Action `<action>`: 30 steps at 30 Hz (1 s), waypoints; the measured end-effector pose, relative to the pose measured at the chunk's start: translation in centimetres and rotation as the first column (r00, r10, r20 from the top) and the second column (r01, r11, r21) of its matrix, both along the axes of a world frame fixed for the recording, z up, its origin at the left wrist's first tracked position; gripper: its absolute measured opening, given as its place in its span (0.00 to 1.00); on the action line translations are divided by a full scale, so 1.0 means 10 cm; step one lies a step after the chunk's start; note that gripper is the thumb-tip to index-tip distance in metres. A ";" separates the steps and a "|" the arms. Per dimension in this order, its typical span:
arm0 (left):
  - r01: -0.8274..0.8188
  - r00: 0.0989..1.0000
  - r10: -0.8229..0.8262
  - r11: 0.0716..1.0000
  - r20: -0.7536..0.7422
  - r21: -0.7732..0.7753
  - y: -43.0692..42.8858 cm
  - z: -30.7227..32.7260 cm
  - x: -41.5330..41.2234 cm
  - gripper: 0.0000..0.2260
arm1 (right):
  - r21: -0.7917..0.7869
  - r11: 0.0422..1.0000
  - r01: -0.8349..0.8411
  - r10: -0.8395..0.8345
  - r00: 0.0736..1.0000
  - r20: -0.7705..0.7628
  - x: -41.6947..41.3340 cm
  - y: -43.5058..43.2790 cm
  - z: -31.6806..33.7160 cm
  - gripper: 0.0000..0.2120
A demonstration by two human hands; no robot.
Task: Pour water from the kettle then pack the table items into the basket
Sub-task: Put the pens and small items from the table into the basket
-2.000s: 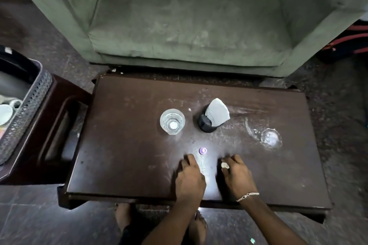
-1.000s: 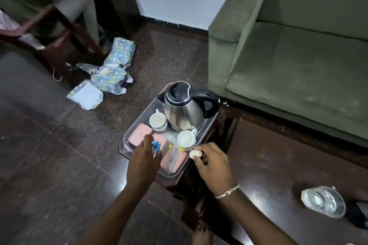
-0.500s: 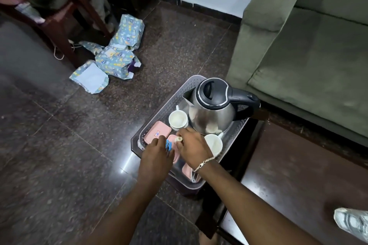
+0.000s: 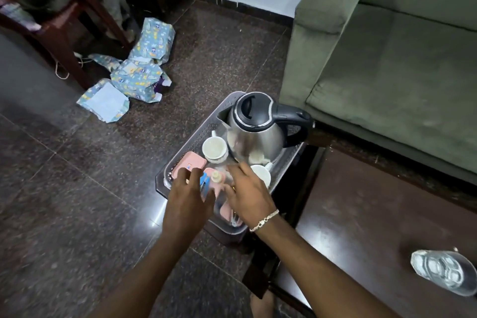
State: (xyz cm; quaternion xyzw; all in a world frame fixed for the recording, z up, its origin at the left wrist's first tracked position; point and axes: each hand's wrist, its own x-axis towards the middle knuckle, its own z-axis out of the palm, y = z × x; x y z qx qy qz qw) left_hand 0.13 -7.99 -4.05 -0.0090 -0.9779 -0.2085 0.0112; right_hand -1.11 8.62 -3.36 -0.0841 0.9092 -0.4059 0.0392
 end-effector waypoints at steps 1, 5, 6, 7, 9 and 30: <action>0.002 0.999 -0.002 1.000 -0.034 0.005 0.07 0.04 0.04 0.17 | -0.023 0.999 0.036 -0.036 0.999 -0.015 0.13 0.12 0.03 0.17; 0.083 0.990 -0.079 0.996 -0.114 0.029 0.50 0.17 0.28 0.15 | -0.120 0.981 0.151 -0.154 0.988 -0.019 0.77 0.68 0.08 0.16; 0.118 0.987 -0.112 0.992 -0.115 0.044 0.66 0.18 0.37 0.14 | -0.105 0.977 0.183 -0.185 0.983 -0.010 0.96 0.86 0.07 0.16; 0.153 0.983 -0.146 0.987 -0.110 0.058 0.82 0.18 0.46 0.14 | -0.082 0.973 0.217 -0.217 0.976 0.000 1.15 1.05 0.06 0.16; 0.211 0.975 -0.204 0.974 -0.093 0.080 1.20 0.17 0.67 0.13 | -0.029 0.961 0.275 -0.274 0.961 0.031 1.54 1.44 0.01 0.15; 0.660 0.630 -0.699 0.712 0.338 0.241 5.23 -0.92 2.88 0.20 | 0.325 0.703 0.633 -0.708 0.666 0.235 4.18 4.85 -0.76 0.14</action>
